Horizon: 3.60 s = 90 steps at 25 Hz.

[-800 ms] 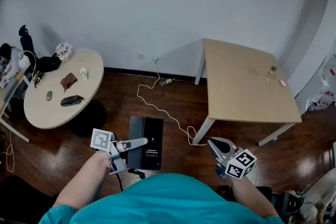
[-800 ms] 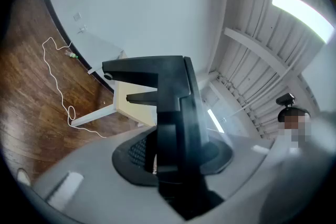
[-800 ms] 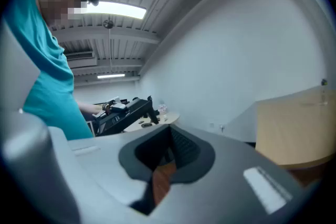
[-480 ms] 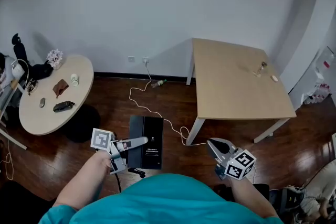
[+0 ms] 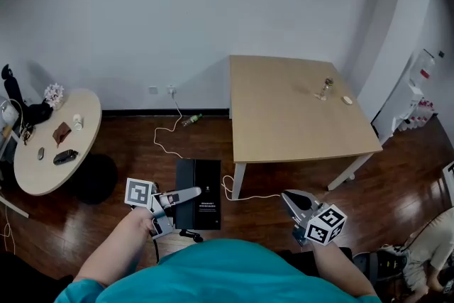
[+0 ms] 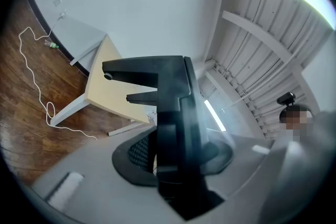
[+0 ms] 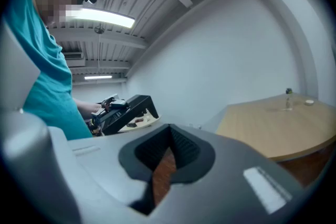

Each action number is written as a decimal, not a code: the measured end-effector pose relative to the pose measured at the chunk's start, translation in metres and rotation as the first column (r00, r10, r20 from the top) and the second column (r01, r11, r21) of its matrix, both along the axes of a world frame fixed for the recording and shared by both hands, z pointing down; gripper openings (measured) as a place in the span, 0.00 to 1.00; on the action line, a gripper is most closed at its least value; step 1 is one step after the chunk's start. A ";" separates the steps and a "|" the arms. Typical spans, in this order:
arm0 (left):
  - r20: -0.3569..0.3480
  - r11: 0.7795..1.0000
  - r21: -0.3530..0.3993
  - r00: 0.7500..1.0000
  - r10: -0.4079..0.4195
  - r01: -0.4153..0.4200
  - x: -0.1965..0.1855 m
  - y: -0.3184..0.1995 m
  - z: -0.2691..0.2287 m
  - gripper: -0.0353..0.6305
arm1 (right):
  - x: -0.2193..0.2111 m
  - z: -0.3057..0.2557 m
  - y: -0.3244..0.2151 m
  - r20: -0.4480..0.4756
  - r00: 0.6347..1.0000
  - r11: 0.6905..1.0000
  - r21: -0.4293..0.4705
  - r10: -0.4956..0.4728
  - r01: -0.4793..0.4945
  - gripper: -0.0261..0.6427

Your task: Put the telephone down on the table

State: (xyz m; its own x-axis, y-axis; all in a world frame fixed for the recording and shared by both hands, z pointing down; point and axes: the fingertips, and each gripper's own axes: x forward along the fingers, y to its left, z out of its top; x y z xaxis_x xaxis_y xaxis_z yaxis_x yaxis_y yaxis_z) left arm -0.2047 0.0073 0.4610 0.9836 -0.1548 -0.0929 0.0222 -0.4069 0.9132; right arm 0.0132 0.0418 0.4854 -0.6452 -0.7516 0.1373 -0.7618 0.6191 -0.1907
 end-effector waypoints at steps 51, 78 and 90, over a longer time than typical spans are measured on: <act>-0.049 0.964 -0.012 0.963 0.266 -0.267 0.381 -0.222 0.006 0.31 | 0.369 -0.014 -0.166 -0.057 0.953 0.954 -0.018 0.298 -0.300 0.04; -0.030 0.917 -0.116 0.924 0.382 -0.383 0.632 -0.333 0.066 0.31 | 0.614 0.010 -0.257 -0.052 0.862 0.859 -0.073 0.504 -0.507 0.04; 0.028 0.972 -0.167 0.985 0.170 -0.163 0.764 -0.346 0.133 0.31 | 0.723 0.058 -0.261 0.014 0.905 0.896 -0.151 0.425 -0.418 0.04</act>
